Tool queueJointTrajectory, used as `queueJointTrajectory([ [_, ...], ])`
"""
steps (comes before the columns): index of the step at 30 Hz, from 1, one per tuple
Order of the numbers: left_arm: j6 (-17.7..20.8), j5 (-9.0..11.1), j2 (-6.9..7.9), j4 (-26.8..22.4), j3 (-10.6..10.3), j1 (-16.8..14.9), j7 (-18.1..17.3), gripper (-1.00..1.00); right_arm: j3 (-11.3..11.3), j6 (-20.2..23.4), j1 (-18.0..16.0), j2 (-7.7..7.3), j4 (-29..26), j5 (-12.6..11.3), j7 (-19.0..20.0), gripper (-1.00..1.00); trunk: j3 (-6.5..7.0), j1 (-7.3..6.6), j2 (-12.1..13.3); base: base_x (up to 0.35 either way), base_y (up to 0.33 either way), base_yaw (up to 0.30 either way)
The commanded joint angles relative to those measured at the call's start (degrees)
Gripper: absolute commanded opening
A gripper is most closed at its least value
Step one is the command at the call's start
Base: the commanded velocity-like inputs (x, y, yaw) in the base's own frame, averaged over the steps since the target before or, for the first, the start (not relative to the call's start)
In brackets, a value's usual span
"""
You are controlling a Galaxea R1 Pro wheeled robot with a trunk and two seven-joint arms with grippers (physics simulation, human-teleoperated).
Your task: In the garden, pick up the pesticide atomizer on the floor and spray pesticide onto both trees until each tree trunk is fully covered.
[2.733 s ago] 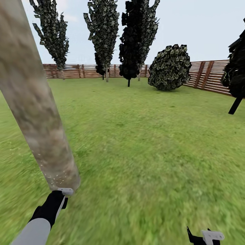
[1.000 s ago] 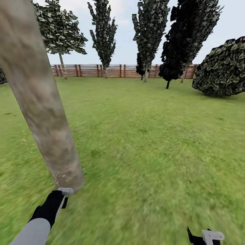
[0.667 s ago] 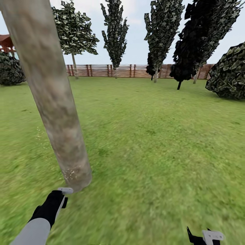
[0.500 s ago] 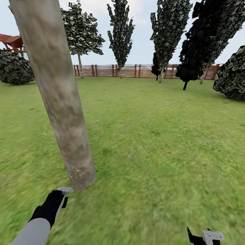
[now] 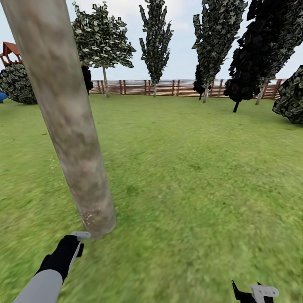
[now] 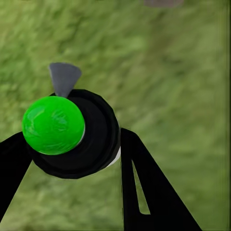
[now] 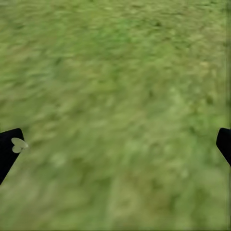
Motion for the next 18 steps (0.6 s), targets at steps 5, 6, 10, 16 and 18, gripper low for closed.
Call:
queueJointTrajectory([
  [5,-3.45,0.11,-2.0,0.0,0.0,-0.85,-0.53,-1.0,0.05,0.0,-0.01,0.11,0.08,0.08,0.02,1.0,0.0,0.0,0.0,-0.002,-0.006,0.095],
  [6,-3.89,0.1,-2.66,0.0,-0.07,-1.02,-0.66,-1.0,0.05,0.0,0.0,0.12,0.08,0.08,0.01,1.0,0.0,0.0,0.0,0.0,0.0,0.234],
  [10,-3.86,-0.07,-0.41,0.09,-0.16,-4.78,-1.13,-1.0,0.05,0.0,0.0,0.11,0.09,0.08,0.0,1.0,0.0,0.0,0.0,0.0,0.0,0.066],
  [16,-4.38,-0.25,1.46,0.79,-3.85,-5.1,-8.64,-1.0,0.0,0.0,-0.01,0.04,1.05,0.08,-0.04,1.0,0.0,0.0,0.0,0.0,0.0,0.002],
  [18,-4.07,-0.11,1.49,0.32,-7.64,-5.25,-11.05,-1.0,-0.03,0.0,0.0,-0.02,1.76,0.06,-0.01,1.0,0.0,0.0,0.0,0.0,0.0,0.0],
])
